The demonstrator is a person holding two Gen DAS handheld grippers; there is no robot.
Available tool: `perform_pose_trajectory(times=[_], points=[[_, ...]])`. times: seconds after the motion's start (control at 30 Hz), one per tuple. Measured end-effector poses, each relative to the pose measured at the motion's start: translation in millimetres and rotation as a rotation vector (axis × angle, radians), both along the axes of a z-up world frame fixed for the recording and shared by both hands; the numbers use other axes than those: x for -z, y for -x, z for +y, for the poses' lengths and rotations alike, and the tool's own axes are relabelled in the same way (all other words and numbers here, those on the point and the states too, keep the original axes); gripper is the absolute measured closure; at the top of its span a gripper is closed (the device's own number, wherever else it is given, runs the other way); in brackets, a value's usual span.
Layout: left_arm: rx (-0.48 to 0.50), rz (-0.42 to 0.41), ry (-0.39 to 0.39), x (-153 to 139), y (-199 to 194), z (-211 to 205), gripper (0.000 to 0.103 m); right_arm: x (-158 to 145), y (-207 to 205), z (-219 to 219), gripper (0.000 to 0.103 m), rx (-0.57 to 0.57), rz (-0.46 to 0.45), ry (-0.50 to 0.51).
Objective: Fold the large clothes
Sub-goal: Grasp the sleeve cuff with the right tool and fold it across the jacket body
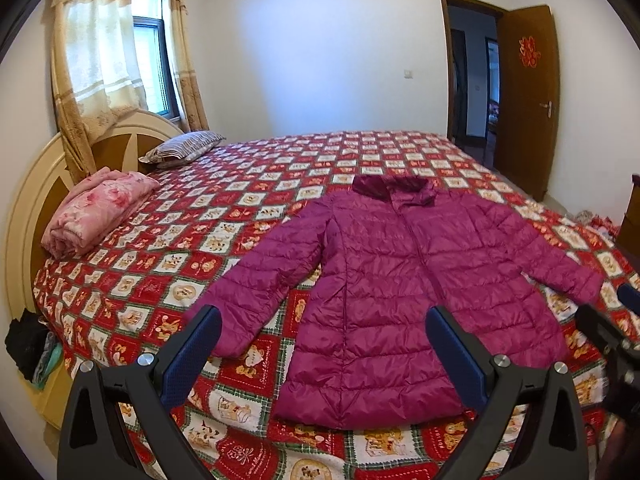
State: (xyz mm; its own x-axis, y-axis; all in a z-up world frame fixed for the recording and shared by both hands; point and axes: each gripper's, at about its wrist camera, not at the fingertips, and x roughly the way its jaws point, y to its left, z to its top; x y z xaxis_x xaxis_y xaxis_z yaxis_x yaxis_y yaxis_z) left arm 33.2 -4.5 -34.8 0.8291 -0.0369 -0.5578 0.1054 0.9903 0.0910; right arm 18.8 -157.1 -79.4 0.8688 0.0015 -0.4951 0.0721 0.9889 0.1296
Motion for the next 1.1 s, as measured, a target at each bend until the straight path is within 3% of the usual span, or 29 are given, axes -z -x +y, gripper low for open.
perform_pose_trajectory(times=[0.2,0.37,0.53,0.6,0.67,0.73,0.8,0.87,0.9,1.1], points=[[0.002,0.059,-0.068,34.4,-46.7,-8.8,0.001,33.6,-27.2,-61.0,0.000,0.126,0.057,-0.054],[-0.011,0.071,-0.085,58.2,-92.5,-10.2,0.001,70.1,-52.4,-144.3,0.000,0.338,0.127,-0.087],[-0.083,0.081,-0.124,94.4,-147.7,-8.3,0.001,111.7,-80.7,-222.9,0.011,0.523,0.238,-0.158],[-0.113,0.102,-0.125,107.6,-165.6,-3.9,0.001,126.9,-88.3,-245.7,0.023,0.564,0.284,-0.208],[-0.143,0.104,-0.141,117.7,-177.0,-0.6,0.001,137.0,-94.0,-260.9,0.024,0.570,0.305,-0.254],[-0.155,0.110,-0.155,124.8,-184.8,2.6,0.001,138.6,-95.4,-265.3,0.032,0.565,0.302,-0.256],[-0.162,0.127,-0.164,130.2,-191.8,6.4,0.001,133.0,-97.4,-262.3,0.058,0.535,0.287,-0.227],[-0.164,0.133,-0.175,132.1,-194.7,7.9,0.001,128.0,-98.5,-259.4,0.079,0.503,0.275,-0.213],[-0.165,0.134,-0.183,132.0,-195.2,8.1,0.001,127.6,-99.0,-261.0,0.084,0.500,0.269,-0.220],[-0.151,0.131,-0.227,129.0,-198.4,12.1,0.001,121.2,-91.7,-282.4,0.091,0.547,0.231,-0.176]])
